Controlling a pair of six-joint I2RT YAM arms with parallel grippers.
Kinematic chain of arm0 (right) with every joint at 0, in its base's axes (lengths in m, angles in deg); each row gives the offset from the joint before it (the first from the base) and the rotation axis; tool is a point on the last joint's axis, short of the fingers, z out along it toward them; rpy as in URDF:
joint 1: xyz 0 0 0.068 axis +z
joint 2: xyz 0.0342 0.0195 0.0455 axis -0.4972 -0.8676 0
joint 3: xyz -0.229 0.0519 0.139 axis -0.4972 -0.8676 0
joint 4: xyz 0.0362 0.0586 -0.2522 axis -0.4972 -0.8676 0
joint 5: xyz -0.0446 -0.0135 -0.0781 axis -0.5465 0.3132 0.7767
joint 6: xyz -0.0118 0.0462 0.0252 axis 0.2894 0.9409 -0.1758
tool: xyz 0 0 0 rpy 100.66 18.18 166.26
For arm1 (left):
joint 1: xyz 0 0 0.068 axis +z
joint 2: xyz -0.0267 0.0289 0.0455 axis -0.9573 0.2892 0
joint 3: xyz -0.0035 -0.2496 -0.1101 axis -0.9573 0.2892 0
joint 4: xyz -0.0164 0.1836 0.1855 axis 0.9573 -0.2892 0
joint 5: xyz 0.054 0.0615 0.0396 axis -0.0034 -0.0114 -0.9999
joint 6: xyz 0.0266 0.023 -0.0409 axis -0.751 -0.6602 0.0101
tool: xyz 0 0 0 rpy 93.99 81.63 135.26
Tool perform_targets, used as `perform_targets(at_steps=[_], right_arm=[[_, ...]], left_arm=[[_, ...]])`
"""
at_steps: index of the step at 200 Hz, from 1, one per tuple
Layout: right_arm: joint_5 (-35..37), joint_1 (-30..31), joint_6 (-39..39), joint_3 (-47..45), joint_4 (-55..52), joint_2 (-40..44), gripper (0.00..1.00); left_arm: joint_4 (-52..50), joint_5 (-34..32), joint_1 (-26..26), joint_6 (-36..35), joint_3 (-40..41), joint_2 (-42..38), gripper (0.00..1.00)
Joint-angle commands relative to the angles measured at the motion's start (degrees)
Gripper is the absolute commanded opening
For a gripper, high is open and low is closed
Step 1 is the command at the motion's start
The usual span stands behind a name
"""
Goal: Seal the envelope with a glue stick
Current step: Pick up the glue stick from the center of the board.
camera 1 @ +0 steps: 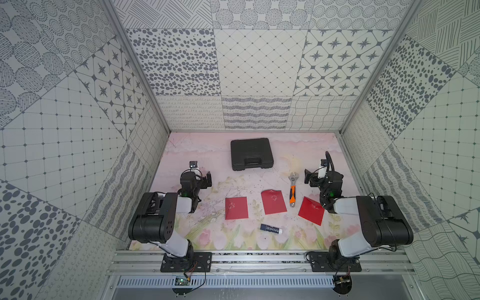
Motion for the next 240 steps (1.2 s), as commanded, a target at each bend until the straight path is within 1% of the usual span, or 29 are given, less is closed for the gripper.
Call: perform_targets(at_steps=[1, 128, 143, 161, 178, 201, 212, 219, 240], right_arm=[[-0.22, 0.20, 0.14, 1.00, 3.46, -1.24, 0.99], [0.25, 0.26, 0.32, 1.13, 3.48, -1.05, 0.99], [0.58, 0.49, 0.11, 2.07, -0.22, 1.46, 0.99], [-0.07, 0.78, -0.97, 4.74, -9.22, 5.96, 0.99], [0.68, 2.47, -2.26, 7.18, -17.39, 9.67, 0.99], [2.05, 7.05, -4.19, 8.65, -25.30, 14.40, 0.99], [1.96, 9.59, -4.80, 10.54, -30.03, 16.61, 0.99], [2.04, 11.24, -5.21, 11.28, -33.24, 18.02, 0.99], [1.57, 16.10, -5.61, 13.10, -42.44, 22.50, 0.99]], left_arm=[[2.41, -0.88, -0.25, -0.22, -0.10, 0.05, 1.00], [2.05, 0.17, 0.64, 0.46, -0.22, 0.03, 1.00], [4.25, -0.57, 0.25, 0.36, 1.24, -0.91, 1.00], [4.53, -6.79, -2.84, -1.33, 3.27, -5.10, 1.00], [-1.95, -11.45, -5.65, -1.61, 2.80, -11.37, 1.00], [-18.65, -15.69, -7.83, 0.50, -1.78, -18.30, 1.00], [-26.32, -18.88, -8.90, 3.63, -4.11, -20.91, 1.00], [-30.65, -18.53, -9.18, 6.26, -5.32, -22.52, 1.00], [-41.76, -14.61, -9.15, 14.19, -8.71, -26.63, 1.00]])
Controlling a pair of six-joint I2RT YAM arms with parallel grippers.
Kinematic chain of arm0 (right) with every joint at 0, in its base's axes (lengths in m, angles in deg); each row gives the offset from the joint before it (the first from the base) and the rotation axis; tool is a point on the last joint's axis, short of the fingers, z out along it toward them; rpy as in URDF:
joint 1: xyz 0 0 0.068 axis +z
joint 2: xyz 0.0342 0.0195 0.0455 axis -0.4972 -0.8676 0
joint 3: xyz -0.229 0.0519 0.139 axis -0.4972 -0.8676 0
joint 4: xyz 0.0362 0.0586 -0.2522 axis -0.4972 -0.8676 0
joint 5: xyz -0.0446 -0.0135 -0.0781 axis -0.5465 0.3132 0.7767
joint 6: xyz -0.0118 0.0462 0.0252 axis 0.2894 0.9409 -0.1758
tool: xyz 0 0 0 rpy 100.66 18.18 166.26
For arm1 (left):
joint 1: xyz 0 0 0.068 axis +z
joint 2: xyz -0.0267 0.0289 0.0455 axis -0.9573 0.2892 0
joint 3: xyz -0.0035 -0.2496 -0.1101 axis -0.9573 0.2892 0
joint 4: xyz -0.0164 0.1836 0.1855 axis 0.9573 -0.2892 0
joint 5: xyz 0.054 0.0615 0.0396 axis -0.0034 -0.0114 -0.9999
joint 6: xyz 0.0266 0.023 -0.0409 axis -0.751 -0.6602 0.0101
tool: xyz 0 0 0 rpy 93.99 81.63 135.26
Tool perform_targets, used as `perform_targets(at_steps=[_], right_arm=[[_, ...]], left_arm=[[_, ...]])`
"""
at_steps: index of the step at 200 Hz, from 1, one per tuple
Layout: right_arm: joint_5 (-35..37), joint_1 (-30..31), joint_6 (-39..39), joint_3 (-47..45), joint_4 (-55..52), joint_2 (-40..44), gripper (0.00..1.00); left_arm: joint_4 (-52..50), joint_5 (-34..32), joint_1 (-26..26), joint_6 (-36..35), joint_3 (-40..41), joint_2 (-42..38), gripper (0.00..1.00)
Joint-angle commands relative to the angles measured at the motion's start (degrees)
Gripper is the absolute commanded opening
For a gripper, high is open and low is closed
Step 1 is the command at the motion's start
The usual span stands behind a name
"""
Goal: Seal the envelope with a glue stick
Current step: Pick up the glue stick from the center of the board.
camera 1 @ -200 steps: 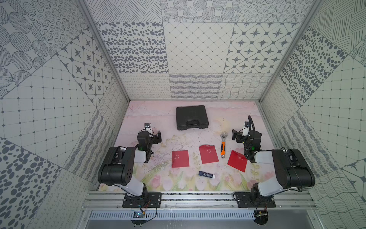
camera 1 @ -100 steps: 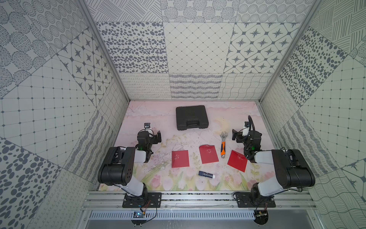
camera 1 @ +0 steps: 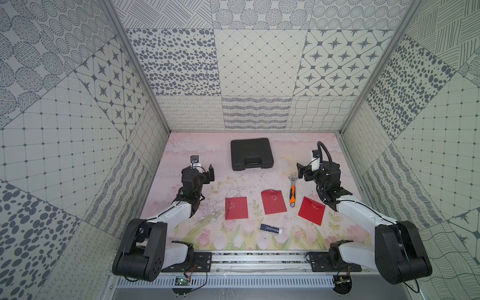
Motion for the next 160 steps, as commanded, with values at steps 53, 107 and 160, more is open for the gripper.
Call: perform_targets(at_steps=[53, 107, 160], right_arm=[[-5.67, 15.39, -3.04, 2.93, -26.02, 14.89, 0.99], [-10.34, 24.73, -16.59, 11.99, -45.27, 11.55, 0.99], [-14.96, 29.43, -24.78, 13.88, -58.78, 10.89, 0.95]], left_arm=[[-48.06, 8.01, -1.28, 19.93, -13.99, -12.26, 0.96], [-63.29, 12.51, -1.27, 16.48, -22.49, -15.02, 0.97], [-66.33, 11.63, -1.31, 11.40, -24.24, -15.43, 0.98]])
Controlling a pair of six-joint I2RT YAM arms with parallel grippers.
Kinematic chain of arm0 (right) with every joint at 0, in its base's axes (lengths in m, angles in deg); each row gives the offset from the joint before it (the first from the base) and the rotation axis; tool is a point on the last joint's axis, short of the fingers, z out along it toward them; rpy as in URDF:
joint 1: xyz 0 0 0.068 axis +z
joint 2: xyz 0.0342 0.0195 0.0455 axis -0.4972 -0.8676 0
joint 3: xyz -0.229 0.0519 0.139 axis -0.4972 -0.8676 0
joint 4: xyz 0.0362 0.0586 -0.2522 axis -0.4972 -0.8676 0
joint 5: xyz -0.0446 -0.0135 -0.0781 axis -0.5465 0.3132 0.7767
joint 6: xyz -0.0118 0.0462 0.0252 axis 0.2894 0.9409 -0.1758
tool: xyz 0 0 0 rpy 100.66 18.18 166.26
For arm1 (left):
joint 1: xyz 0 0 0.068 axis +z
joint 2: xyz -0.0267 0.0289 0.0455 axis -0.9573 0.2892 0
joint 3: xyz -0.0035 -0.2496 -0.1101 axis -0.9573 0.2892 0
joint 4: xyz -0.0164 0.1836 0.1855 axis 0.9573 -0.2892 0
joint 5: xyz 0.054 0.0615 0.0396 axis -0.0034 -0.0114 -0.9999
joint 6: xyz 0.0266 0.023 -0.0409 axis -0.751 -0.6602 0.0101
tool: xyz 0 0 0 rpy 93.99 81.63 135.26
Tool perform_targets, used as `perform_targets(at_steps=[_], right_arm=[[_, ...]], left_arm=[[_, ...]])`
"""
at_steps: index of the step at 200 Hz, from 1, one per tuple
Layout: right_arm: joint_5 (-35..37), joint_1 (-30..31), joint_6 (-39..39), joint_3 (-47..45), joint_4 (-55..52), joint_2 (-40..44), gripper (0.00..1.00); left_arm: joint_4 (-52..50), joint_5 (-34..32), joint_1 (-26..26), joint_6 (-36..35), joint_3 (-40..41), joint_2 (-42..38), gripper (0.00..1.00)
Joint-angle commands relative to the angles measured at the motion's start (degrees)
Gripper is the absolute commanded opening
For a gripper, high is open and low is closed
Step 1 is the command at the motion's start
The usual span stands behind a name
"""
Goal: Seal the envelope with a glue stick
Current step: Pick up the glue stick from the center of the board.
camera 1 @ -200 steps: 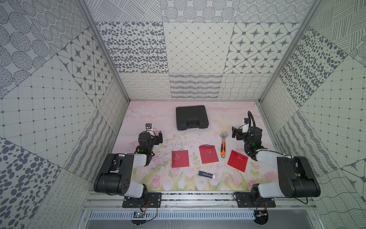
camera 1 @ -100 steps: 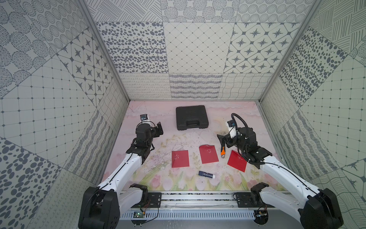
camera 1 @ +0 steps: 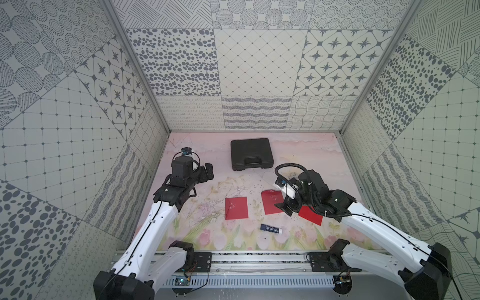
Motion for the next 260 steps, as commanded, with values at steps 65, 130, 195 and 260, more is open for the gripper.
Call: perform_targets(at_steps=[65, 130, 195, 260], right_arm=[[0.97, 11.43, -3.45, -1.92, -8.94, -6.98, 0.84], [6.29, 17.71, 0.41, -3.16, -7.04, -15.36, 0.70], [6.96, 19.08, 1.52, -3.04, -5.54, -22.56, 0.62], [8.47, 19.14, 0.46, -2.32, -4.66, -27.79, 0.51]], left_arm=[[-11.24, 0.63, -0.22, -2.82, -0.81, -1.49, 0.98], [-12.43, -0.55, -0.09, -3.52, -0.96, -1.45, 0.99], [-12.59, -0.42, -0.09, -3.56, -1.00, -1.10, 1.00], [-12.51, -0.16, -0.13, -3.34, -1.03, -0.84, 1.00]])
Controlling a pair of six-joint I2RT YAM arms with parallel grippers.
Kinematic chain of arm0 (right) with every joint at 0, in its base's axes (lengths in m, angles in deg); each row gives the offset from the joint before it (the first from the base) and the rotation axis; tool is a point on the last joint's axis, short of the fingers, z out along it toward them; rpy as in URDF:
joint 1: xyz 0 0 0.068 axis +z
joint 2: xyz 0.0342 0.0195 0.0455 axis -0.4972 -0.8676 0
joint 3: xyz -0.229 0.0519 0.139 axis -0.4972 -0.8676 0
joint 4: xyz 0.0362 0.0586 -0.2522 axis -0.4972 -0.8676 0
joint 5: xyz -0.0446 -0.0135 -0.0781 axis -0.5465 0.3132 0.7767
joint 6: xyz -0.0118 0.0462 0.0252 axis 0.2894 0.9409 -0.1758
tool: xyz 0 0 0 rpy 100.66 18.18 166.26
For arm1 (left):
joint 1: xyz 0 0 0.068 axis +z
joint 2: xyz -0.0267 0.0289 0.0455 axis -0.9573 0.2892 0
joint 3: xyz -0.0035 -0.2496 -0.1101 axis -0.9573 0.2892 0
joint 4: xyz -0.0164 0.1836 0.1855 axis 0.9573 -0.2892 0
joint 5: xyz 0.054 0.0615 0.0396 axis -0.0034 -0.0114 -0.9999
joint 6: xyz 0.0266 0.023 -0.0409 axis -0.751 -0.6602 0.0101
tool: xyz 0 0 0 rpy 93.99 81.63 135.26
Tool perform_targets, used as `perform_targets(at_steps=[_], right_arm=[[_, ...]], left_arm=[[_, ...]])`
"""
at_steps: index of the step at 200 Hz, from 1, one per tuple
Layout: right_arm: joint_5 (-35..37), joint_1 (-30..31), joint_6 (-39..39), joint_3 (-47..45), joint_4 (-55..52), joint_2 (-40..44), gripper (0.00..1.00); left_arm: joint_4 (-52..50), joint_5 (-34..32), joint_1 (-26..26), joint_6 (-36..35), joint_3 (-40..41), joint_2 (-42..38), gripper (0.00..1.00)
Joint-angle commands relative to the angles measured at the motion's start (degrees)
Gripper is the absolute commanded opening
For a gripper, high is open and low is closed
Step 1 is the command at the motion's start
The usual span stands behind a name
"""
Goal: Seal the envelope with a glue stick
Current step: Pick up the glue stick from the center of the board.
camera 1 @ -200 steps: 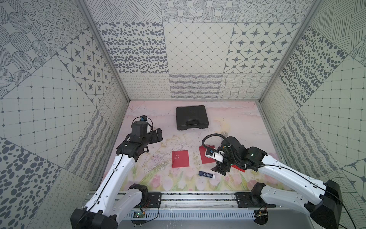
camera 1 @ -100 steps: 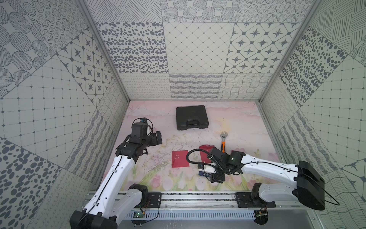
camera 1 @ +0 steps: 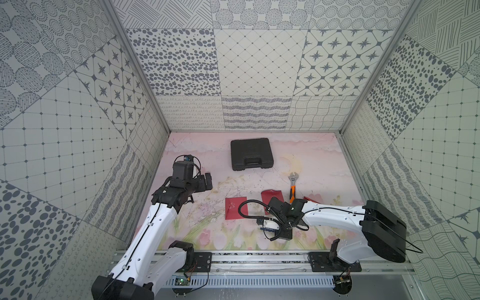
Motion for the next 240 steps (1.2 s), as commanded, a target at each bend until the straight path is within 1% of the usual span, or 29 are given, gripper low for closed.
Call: perform_targets(at_steps=[1, 78, 96, 134, 156, 174, 191, 228, 240], right_arm=[[0.75, 0.34, -0.15, 0.53, 1.22, -1.57, 0.50], [0.40, 0.32, -0.85, 1.28, 1.49, -3.76, 0.38], [0.17, 0.35, -0.80, 1.42, 1.40, -3.71, 0.33], [-0.09, 0.30, -0.33, 1.75, 1.37, -2.84, 0.23], [-0.09, 0.25, 0.40, 1.65, 1.51, -0.18, 0.17], [-0.22, 0.24, 0.98, 1.46, 1.91, 3.75, 0.15], [-0.14, 0.13, 1.47, 1.85, 2.34, 7.36, 0.12], [0.39, -0.63, 4.08, 2.31, 4.50, 15.43, 0.11], [-0.92, -1.70, 5.24, 2.22, 5.51, 18.48, 0.11]], left_arm=[[-0.62, -0.13, -0.09, -0.74, -0.73, 0.32, 1.00], [-0.47, -0.46, -0.05, -0.74, -0.69, 0.17, 1.00], [-0.48, -1.08, -0.06, -0.31, -0.76, 0.32, 1.00], [-0.44, 0.03, -0.11, 0.53, -0.67, 0.28, 0.99], [-0.38, 3.42, -0.31, 1.24, -0.41, 0.32, 0.96], [0.60, 6.69, -0.46, 3.52, -0.57, 0.64, 0.94], [1.91, 11.77, -0.55, 4.23, -0.44, 1.02, 0.92], [2.48, 21.94, -1.23, 6.75, -1.20, 0.81, 0.90], [3.04, 24.69, -1.77, 7.56, -1.13, -0.18, 0.88]])
